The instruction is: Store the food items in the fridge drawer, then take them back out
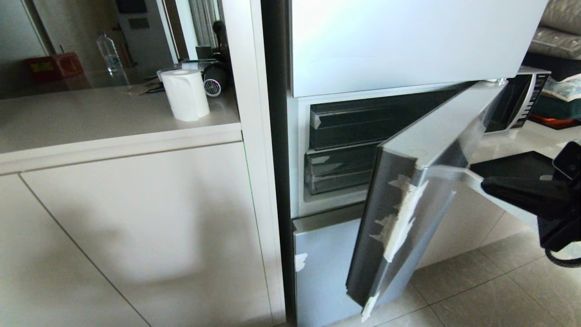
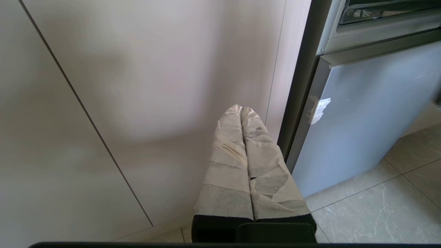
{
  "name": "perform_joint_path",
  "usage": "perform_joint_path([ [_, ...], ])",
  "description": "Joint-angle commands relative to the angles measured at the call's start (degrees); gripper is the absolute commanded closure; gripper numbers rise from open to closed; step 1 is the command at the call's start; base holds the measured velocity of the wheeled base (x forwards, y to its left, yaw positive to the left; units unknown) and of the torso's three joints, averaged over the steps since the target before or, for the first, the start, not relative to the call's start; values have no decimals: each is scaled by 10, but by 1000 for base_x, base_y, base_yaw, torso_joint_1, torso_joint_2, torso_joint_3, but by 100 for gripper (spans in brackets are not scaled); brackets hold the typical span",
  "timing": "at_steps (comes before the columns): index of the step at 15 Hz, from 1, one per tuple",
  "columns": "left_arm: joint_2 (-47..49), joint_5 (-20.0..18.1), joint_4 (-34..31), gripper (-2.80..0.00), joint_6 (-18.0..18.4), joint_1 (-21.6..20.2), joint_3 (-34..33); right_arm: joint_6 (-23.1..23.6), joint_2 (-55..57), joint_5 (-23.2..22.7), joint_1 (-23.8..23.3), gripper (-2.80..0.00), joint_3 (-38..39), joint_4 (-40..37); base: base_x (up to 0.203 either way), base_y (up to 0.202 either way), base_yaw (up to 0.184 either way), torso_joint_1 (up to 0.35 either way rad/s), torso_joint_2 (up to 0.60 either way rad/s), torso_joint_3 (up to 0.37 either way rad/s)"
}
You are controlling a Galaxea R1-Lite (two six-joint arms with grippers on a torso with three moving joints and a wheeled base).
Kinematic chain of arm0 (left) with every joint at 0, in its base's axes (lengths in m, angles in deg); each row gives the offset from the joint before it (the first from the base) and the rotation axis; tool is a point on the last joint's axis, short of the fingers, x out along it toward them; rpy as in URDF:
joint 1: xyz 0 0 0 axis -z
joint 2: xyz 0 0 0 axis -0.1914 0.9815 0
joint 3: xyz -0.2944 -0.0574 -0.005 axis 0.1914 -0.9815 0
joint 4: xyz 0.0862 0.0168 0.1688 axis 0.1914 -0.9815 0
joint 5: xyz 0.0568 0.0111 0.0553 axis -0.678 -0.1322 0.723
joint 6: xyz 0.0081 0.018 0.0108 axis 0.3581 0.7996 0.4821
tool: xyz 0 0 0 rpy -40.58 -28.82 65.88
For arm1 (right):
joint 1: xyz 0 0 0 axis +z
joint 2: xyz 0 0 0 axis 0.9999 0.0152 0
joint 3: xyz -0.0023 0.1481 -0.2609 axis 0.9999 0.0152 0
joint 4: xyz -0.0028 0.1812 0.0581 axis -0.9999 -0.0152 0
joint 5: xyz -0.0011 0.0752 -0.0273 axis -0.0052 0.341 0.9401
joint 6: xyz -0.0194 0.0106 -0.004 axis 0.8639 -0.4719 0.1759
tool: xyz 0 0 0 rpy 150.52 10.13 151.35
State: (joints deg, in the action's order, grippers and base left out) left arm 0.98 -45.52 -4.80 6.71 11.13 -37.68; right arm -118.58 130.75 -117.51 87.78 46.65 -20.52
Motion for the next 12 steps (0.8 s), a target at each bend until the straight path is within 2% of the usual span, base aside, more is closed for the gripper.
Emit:
perform_joint_path([
  [1,0,0,0,0,0,0,0,155,15,195,111,0,7,-63,0,0,0,0,0,0],
  [2,-1,0,0,0,0,0,0,185,33,253,143,0,9,-71,0,0,0,0,0,0],
  [3,0,0,0,0,0,0,0,196,44,276,158,0,10,-59,0,0,0,0,0,0],
  [6,0,0,0,0,0,0,0,200,81,290,185,0,-3,-35,0,0,0,0,0,0],
  [8,0,0,0,0,0,0,0,198,138,330,201,0,-18,12,0,0,0,0,0,0],
  [10,0,0,0,0,0,0,0,198,220,422,245,0,-60,60,0,0,0,0,0,0],
  [12,0,0,0,0,0,0,0,200,311,526,288,0,-154,78,0,0,0,0,0,0],
])
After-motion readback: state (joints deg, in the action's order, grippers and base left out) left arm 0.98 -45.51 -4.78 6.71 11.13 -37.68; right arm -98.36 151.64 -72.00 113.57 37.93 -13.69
